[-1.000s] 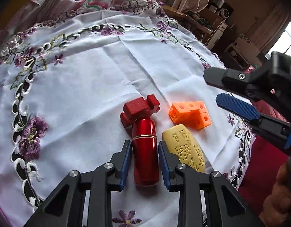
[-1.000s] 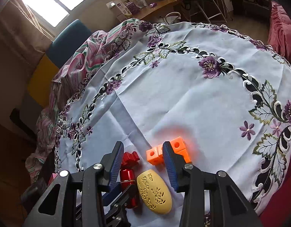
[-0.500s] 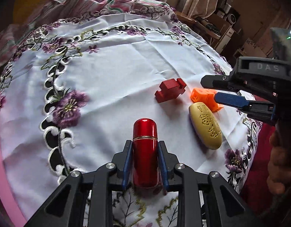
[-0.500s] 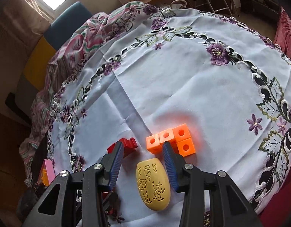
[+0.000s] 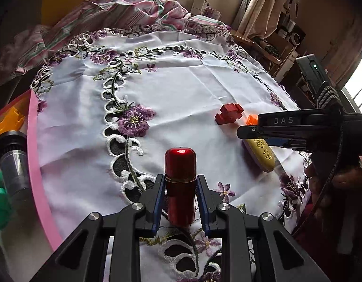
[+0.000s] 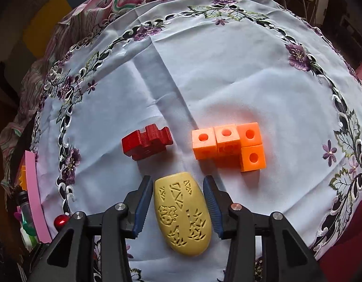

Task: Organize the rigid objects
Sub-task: 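Move the right gripper to the yellow oval sponge while the left gripper holds the red cylinder, then lower the red cylinder into the tray and open the left gripper while the right gripper grasps the yellow sponge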

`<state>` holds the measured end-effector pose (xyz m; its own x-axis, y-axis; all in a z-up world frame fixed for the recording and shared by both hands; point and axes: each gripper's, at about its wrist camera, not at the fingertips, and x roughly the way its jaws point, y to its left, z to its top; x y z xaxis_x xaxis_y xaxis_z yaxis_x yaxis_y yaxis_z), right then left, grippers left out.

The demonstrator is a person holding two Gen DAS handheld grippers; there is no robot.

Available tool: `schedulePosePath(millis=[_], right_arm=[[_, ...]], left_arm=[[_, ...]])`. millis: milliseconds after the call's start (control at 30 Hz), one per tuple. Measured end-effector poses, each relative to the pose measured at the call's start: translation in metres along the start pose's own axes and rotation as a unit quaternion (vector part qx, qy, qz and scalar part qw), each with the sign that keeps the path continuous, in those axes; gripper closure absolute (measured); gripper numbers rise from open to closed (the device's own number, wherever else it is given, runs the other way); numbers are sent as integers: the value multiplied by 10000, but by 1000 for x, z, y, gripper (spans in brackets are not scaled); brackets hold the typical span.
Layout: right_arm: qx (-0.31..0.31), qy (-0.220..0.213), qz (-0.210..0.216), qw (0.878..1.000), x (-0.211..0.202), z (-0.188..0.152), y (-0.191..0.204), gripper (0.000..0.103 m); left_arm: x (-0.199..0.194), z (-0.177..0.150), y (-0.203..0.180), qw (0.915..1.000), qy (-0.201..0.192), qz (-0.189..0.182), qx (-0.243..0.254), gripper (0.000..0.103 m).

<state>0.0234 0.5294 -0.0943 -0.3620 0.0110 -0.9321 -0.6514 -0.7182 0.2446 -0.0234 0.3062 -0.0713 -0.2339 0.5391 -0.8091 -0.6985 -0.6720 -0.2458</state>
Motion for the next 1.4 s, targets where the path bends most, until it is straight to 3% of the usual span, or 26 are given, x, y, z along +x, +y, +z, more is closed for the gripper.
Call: schedulePosePath(millis=[133,267,333,367,467,600,733,967,1400], right_arm=[[-296,44,-80,9995,0,-3,11,41],[-776,90,-370,9963,3,-10,28,40],[-1001,94,-532,9935,4,-13,35,44],[-1117,76,-666,9915,4,-15,38,59],[-1477,-44,-725,9864,2,-20,48,59],[-2151,-153,-183,9763,-4,-30,76,59],[-2600,85,-508,9642,14,-41,94,59],[-2703,79,-490,9615,15,-45,93,59],[-2901,-54,-621,9550,16,-49,99,59]], left_arm=[[-15,-5,7,9999,-123,64,-32,76],[-31,-9,20,9995,-232,62,-192,76],[-41,-10,25,9991,-332,85,-244,76],[-46,-10,27,9989,-388,95,-265,76],[-64,-14,35,9978,-551,169,-320,76],[-87,-22,53,9949,-786,504,-376,76],[-103,-30,77,9896,-899,968,-571,76],[-121,-45,106,9818,-1022,1393,-792,76],[-133,-62,131,9768,-1018,1542,-1085,76]])
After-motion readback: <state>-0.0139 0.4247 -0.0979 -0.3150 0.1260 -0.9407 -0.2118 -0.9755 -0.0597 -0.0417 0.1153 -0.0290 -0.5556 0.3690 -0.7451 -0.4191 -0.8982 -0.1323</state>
